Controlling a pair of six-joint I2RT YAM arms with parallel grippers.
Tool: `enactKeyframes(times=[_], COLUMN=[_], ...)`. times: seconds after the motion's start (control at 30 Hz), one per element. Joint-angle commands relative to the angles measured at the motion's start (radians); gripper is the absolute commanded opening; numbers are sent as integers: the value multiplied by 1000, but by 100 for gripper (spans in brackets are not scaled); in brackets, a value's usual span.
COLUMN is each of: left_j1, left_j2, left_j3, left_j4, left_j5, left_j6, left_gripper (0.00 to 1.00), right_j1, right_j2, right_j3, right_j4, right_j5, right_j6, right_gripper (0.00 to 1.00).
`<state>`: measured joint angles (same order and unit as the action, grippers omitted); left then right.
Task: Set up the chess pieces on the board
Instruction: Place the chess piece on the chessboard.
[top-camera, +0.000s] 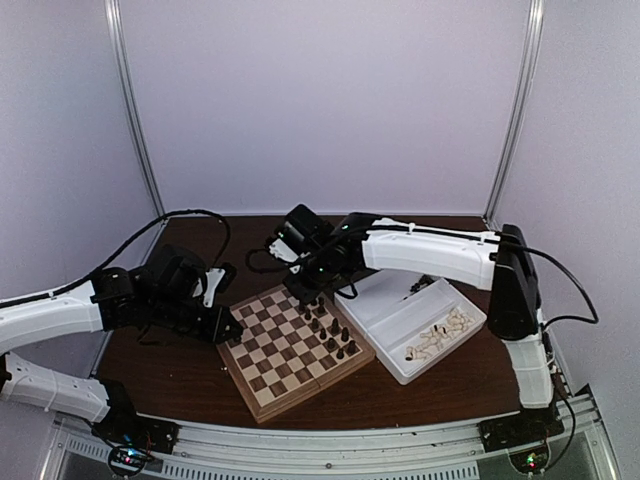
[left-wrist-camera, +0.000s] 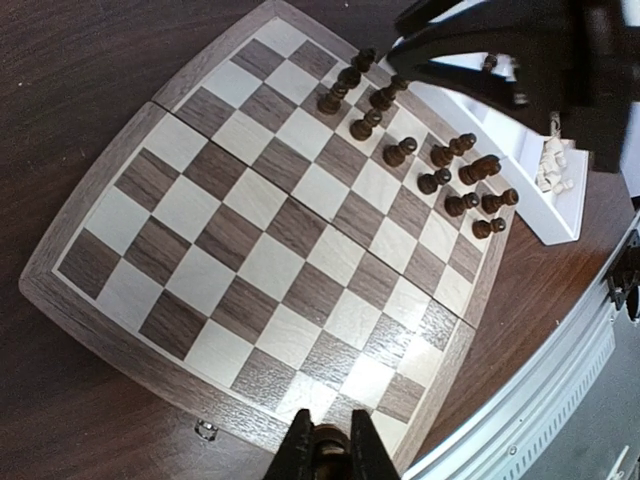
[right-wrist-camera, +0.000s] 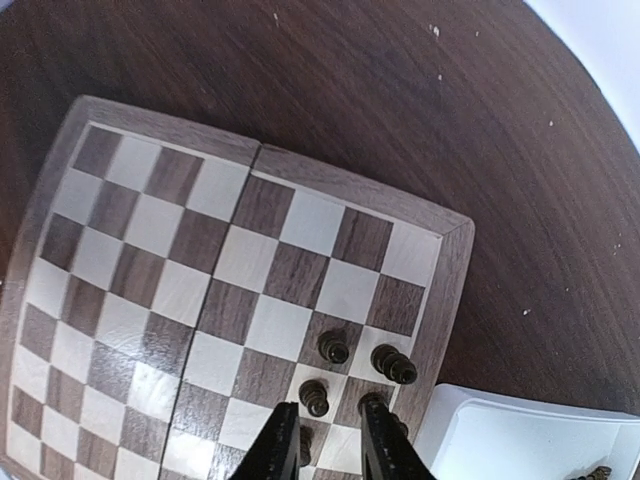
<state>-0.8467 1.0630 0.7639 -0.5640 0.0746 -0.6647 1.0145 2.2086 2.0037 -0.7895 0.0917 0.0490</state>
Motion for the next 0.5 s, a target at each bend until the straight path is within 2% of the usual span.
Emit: enactKeyframes(times=[0.0,0.1,0.23,0.47], left_j1=[-28,-67,-82,-103], left_j2=[31,51,71,186], left_j3=[12,8,-36,-23], left_j4=[11,52,171,276], left_j5=[-76,-144,-151,-134], left_j6=[47,92,135,199], left_gripper=[0,0,0,0], right_j1=[-1,-1,-1,-16], right_j2=[-181,-292,-416,-581], right_j3=[-139,-275,-428,-681], right_j4=[147,222,296,370], right_j5=[-78,-90,-77,74], right_j6=[24,47,69,116], right_gripper=[25,25,25,24])
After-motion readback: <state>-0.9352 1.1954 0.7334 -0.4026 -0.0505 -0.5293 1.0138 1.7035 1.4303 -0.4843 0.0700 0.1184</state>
